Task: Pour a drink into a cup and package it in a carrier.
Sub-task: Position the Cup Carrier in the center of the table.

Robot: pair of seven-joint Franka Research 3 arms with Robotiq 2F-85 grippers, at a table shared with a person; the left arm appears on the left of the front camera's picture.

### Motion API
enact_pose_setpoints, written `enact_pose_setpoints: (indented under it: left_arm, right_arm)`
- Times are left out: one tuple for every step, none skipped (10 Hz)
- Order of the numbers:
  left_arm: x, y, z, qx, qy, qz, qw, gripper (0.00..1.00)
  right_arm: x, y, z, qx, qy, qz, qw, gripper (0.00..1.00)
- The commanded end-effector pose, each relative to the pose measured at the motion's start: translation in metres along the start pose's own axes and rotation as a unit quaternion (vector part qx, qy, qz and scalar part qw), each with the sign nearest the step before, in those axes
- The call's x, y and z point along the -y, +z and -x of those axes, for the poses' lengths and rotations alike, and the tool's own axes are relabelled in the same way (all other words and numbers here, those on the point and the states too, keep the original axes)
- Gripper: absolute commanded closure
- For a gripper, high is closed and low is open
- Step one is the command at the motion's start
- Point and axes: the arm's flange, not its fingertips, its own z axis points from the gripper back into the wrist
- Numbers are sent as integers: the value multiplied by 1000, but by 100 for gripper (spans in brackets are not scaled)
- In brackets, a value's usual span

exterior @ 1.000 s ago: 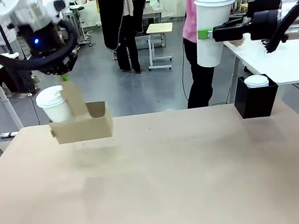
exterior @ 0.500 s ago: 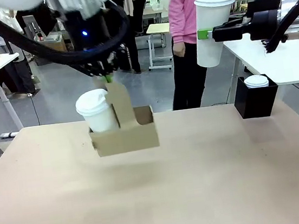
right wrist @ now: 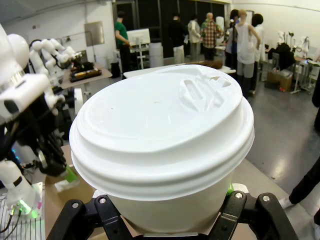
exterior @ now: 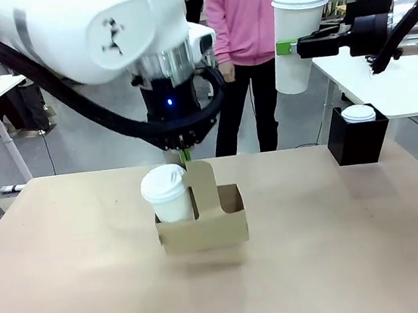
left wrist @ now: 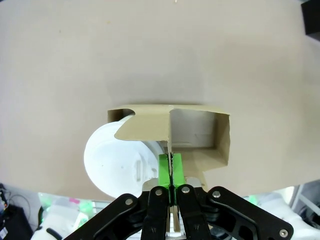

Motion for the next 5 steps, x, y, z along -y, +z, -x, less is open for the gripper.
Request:
enact_pose_setpoints:
  left_arm:
    - [5, -17, 9, 11, -1, -12, 1000, 98]
    - [8, -28, 14, 9, -4, -14, 1000, 98]
    - [11, -36, 18, 12, -8, -16, 1000, 98]
    - [13, -43, 22, 14, -11, -13, 1000, 98]
    - [15, -50, 27, 13, -15, -14, 1000, 98]
  right_arm:
    - [-1, -2, -3, 4, 2, 0, 1000, 19]
    - [-1, -2, -3, 4, 2, 0, 1000, 19]
    - [-1, -2, -3, 4, 2, 0, 1000, 19]
    - [-1, -2, -3, 4, 2, 0, 1000, 19]
    - [-1, -2, -3, 4, 2, 0, 1000, 19]
